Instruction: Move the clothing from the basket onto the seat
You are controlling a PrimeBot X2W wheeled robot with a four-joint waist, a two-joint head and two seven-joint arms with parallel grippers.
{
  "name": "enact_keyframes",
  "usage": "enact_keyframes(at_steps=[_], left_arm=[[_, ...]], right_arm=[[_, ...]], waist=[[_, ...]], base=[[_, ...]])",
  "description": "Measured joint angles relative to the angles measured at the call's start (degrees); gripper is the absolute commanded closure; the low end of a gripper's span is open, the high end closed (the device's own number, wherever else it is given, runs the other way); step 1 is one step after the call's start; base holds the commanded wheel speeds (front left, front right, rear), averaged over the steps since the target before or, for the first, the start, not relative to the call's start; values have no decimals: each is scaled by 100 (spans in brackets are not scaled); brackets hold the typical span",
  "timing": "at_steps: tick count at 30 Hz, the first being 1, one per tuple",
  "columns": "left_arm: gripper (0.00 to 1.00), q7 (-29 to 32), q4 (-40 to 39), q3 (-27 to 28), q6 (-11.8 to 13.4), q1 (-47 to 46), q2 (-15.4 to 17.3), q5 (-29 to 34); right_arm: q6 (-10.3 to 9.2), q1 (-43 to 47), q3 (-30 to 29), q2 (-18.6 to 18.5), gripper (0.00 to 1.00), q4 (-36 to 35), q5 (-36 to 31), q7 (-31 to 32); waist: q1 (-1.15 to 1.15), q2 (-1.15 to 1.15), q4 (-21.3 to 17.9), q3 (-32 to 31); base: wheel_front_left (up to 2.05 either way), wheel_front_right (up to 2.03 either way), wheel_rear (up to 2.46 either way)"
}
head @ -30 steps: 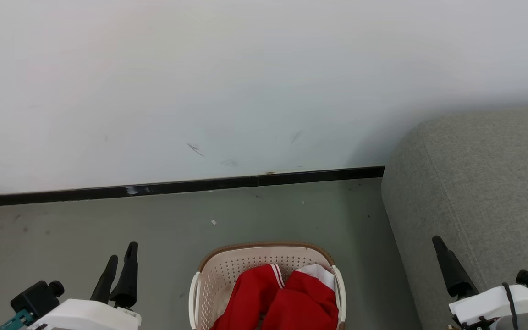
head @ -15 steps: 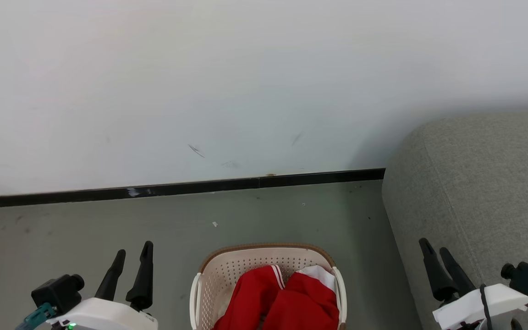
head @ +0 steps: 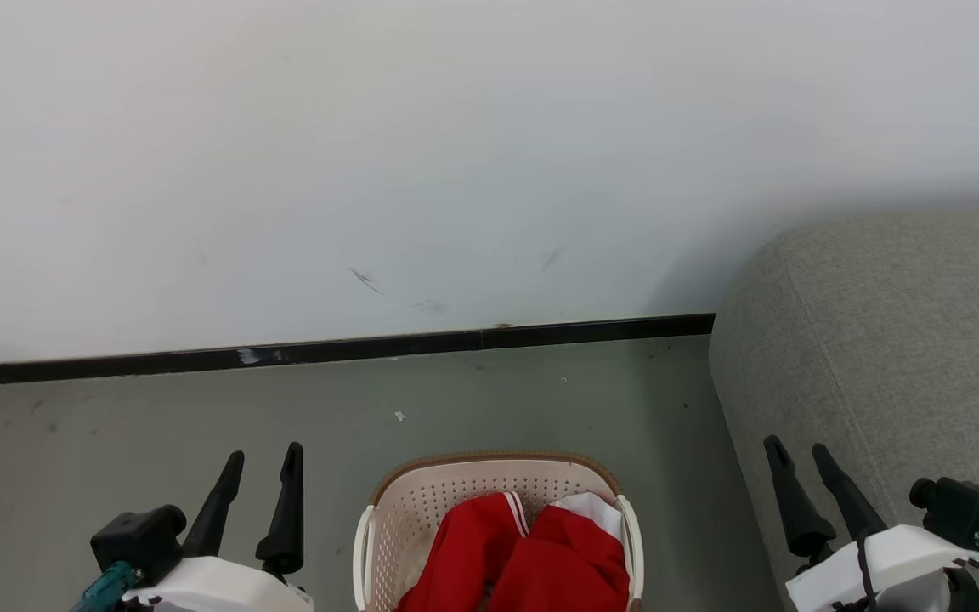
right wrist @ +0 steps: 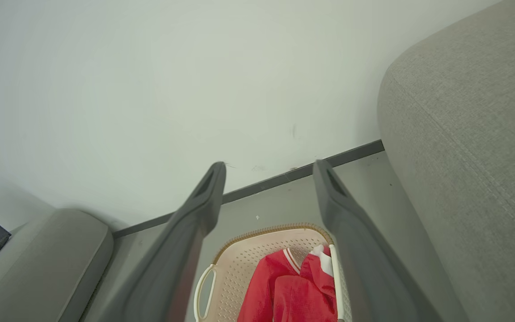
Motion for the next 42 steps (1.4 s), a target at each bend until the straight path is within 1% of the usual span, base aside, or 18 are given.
enact_keyframes(at_steps=[8, 22, 28, 31, 37, 42], left_arm=[[0, -146, -10, -74, 65, 118, 0, 468], [0, -398, -83, -218, 257, 125, 36, 1479], [0, -506, -118, -279, 267, 148, 44, 1873], [0, -553, -113, -299, 316, 266, 46, 2059], [0, -654, -102, -331, 377, 346, 43, 2308], [0, -654, -76, -292, 377, 346, 25, 2346]], right_arm=[[0, 23, 7, 3, 0, -131, -654, -119], [0, 126, 78, 10, 0, -197, -1804, -352], [0, 130, 179, 10, 0, -281, -2264, -458], [0, 132, 193, 10, 0, -325, -2486, -516], [0, 150, 204, 10, 0, -379, -2851, -621], [1, 250, 176, 11, 0, -425, -2844, -628]], waist=[[-6, 0, 5, 0], [-9, 0, 27, -71], [-9, 0, 37, -110], [-9, 0, 41, -126], [-9, 0, 43, -142], [-10, 0, 39, -136]], base=[[0, 0, 0], [0, 0, 0], [0, 0, 0], [0, 0, 0], [0, 0, 0], [0, 0, 0]])
